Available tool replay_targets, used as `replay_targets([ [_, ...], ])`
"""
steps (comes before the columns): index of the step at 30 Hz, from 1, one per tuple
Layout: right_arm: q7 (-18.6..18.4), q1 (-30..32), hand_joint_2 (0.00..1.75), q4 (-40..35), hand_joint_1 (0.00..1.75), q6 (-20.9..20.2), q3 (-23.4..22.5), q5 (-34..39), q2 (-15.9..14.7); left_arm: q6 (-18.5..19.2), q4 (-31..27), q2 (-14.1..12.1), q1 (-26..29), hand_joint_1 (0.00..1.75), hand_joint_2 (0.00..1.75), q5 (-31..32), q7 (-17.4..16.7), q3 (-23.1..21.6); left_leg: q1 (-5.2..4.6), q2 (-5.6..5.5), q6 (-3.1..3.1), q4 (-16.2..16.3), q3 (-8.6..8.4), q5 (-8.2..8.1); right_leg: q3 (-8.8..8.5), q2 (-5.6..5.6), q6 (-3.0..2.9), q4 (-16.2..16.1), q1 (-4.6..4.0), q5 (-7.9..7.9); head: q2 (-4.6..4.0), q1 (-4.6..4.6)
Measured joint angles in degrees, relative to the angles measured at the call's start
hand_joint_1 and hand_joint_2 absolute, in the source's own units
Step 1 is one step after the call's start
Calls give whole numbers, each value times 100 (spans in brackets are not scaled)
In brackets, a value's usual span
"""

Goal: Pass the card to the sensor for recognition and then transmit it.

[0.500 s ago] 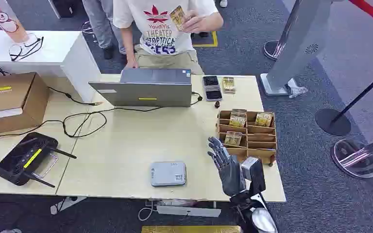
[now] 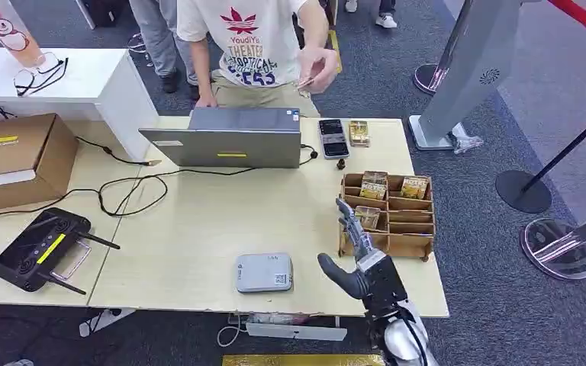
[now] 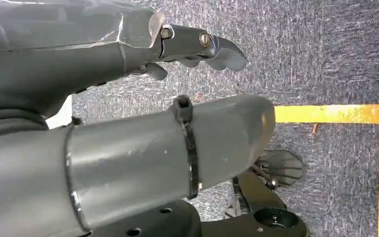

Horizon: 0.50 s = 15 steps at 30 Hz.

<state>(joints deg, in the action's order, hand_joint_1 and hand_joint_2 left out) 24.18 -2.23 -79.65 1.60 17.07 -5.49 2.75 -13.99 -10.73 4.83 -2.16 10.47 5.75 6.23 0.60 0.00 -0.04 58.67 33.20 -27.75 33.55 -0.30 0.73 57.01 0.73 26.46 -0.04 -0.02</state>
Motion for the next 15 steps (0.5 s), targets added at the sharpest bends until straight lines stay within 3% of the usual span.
replay_targets([
  [8, 201, -283, 175, -124, 0, 678, 98, -999, -61, 0, 0, -2, -7, 0, 0, 28, 0, 0, 0, 1, 0, 0, 0, 0, 0, 2, 0, 1, 0, -1, 0, -2],
  [15, 306, -943, 175, -199, 0, 1484, 260, -2008, -151, -11, 0, 2, -73, 0, 0, 89, -42, 0, 0, 2, -1, 0, -2, 2, 0, 3, -4, 2, 0, -5, 0, -2],
])
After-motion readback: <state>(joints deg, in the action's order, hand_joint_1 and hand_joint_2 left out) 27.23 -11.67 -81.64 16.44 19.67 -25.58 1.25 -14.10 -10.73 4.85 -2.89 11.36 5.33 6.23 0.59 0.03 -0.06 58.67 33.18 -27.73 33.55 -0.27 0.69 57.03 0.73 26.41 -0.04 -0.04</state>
